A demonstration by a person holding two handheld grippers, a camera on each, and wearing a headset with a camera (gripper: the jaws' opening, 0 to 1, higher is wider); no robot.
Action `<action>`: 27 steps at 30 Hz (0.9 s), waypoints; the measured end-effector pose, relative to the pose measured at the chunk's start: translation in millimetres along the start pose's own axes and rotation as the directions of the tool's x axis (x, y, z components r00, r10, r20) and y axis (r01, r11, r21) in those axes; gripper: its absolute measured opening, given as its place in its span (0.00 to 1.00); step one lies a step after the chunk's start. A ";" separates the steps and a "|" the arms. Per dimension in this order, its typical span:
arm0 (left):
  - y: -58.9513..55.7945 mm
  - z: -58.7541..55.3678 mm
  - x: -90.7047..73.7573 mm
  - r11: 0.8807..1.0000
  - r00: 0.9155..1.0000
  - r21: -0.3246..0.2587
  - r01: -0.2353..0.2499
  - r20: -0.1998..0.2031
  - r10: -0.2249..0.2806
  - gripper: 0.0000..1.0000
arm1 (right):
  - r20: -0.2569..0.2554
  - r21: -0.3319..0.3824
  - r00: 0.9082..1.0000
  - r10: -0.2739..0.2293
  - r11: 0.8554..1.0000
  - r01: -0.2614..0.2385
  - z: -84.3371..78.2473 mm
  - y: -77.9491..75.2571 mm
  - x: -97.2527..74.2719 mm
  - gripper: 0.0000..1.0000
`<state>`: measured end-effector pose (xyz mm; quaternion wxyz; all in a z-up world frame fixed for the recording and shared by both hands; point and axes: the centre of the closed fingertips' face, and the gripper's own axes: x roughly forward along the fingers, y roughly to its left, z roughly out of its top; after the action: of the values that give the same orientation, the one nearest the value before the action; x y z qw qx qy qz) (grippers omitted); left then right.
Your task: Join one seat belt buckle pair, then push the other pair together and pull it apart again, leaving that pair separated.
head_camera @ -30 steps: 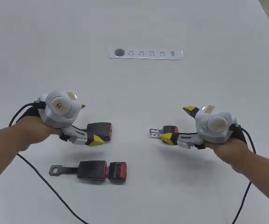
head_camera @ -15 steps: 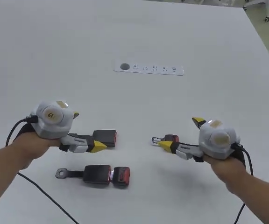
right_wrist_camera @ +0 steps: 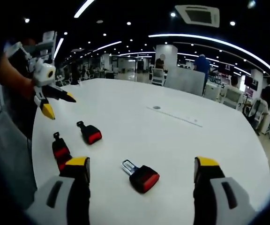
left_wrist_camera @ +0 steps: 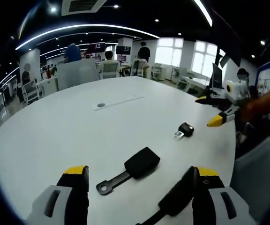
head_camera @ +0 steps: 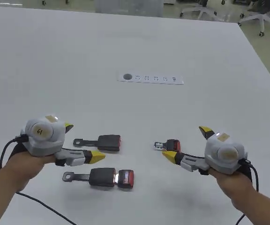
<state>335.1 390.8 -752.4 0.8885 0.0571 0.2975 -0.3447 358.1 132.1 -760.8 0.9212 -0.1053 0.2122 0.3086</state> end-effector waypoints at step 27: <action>-14.4 -26.1 -73.0 0.998 0.994 -0.056 -0.026 0.102 0.032 0.99 | 0.042 0.017 0.997 -0.057 0.998 0.056 -11.7 26.3 -69.4 0.99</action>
<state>270.3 430.2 -730.8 0.9087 0.0192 0.2598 -0.3261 288.2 112.7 -741.2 0.9347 -0.0971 0.1919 0.2829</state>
